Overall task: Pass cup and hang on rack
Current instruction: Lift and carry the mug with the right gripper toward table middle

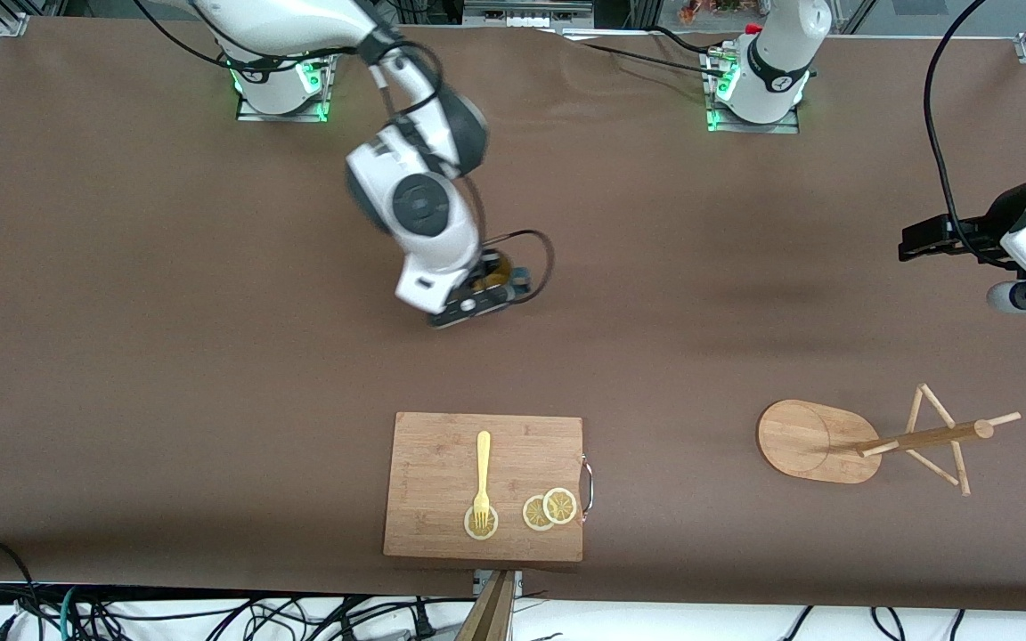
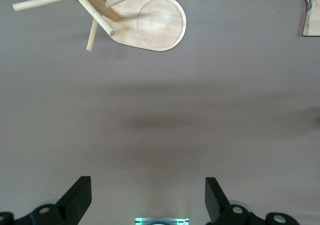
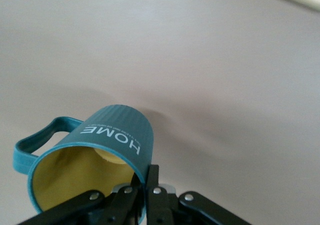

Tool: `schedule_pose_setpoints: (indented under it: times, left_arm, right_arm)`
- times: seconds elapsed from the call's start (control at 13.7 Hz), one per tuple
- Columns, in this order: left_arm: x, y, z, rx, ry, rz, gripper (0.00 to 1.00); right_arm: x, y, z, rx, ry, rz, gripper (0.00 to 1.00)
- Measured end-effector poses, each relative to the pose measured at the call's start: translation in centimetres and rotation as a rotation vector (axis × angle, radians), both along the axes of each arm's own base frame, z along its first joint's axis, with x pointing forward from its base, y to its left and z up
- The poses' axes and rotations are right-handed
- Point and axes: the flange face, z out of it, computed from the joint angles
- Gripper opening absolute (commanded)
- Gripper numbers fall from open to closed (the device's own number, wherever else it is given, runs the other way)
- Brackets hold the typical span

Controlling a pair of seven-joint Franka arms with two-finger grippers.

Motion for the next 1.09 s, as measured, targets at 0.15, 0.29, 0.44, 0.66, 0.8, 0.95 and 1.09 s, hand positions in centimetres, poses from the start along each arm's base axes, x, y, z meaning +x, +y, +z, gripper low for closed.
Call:
schedule_pose_setpoints:
  times: [0.15,0.29,0.44,0.66,0.8,0.95,1.09]
  left_arm:
    - [0.0,0.0,0.0,0.000,0.000,0.000,1.00]
    - [0.0,0.0,0.0,0.000,0.000,0.000,1.00]
    - [0.0,0.0,0.0,0.000,0.000,0.000,1.00]
    - [0.0,0.1,0.0,0.000,0.000,0.001,1.00]
    - [0.0,0.1,0.0,0.000,0.000,0.002,1.00]
    - [0.0,0.1,0.0,0.000,0.000,0.002,1.00]
    - [0.0,0.1,0.0,0.000,0.000,0.002,1.00]
  right_arm:
    - [-2.9,5.6,-1.3,0.001,-0.001,-0.031,0.00]
    - [-5.9,10.1,-3.1,-0.005,0.004,-0.055,0.00]
    - [-9.2,13.7,-4.9,-0.015,0.005,-0.071,0.00]
    - [-11.9,16.1,-5.8,-0.019,0.004,-0.063,0.00]
    - [-12.0,16.3,-5.5,-0.015,0.001,-0.062,0.11]
    - [-12.0,16.3,-5.6,-0.018,0.000,-0.062,0.18]
    - [-12.1,16.4,-5.7,-0.022,-0.006,-0.061,0.22]
